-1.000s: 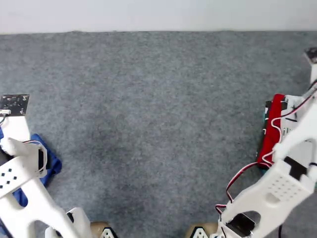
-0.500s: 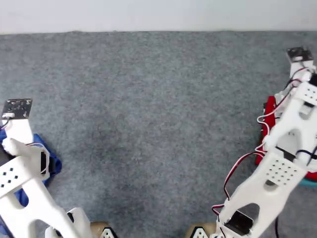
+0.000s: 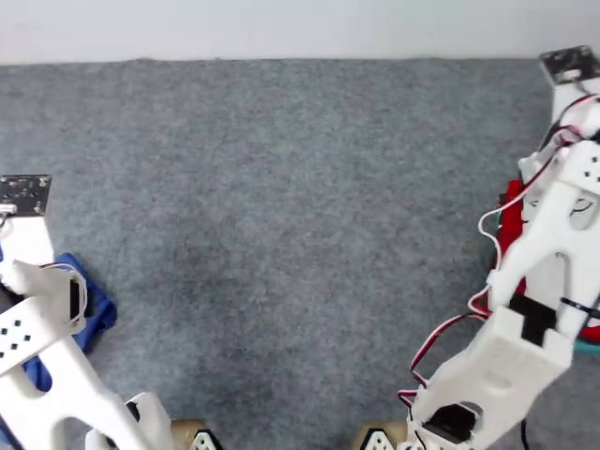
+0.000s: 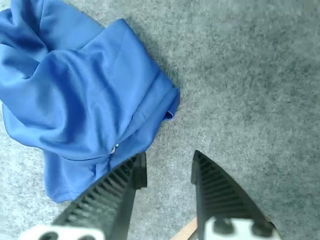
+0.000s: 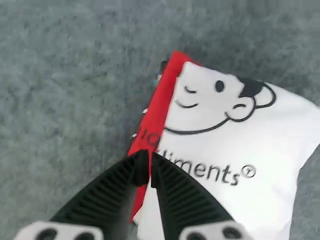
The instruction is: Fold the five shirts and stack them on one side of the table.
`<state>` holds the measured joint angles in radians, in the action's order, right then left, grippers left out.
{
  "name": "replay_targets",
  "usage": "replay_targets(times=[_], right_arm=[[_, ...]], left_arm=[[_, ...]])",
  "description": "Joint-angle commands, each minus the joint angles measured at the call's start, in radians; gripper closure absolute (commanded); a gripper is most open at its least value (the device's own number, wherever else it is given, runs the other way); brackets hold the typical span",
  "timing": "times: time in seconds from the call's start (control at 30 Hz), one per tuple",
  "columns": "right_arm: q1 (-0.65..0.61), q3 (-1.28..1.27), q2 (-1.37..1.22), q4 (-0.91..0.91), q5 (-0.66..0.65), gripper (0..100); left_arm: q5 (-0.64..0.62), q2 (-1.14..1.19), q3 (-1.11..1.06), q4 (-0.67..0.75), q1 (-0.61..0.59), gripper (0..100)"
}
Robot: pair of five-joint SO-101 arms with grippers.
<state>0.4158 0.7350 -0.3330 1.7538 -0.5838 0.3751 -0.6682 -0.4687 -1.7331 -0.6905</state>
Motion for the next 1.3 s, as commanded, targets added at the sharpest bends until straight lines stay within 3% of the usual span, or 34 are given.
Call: replay_targets(times=[0.0,0.17,0.43,0.8,0.97,1.13,1.27], right_arm=[[-0.012,-0.095,0.127,0.042,0.009,98.7],[-0.025,-0.339,0.248,0.042,0.011,98.7],[-0.024,-0.638,0.443,0.041,0.011,98.7],[-0.021,-0.847,0.581,0.039,0.011,98.7],[-0.019,-0.872,0.638,0.041,0.011,98.8],[-0.019,-0.916,0.717,0.041,0.011,98.9],[-0.019,-0.973,0.794,0.041,0.011,98.9]], left_arm=[[0.094,-0.014,0.012,0.017,0.002,84],[0.264,-0.014,-0.116,0.112,-0.005,79],[0.311,0.069,-0.278,0.362,-0.041,72],[0.334,0.502,-0.151,0.571,-0.043,73],[0.334,0.674,-0.124,0.658,-0.038,79],[0.339,0.753,-0.068,0.629,0.017,99],[0.334,0.710,0.058,0.465,0.115,99]])
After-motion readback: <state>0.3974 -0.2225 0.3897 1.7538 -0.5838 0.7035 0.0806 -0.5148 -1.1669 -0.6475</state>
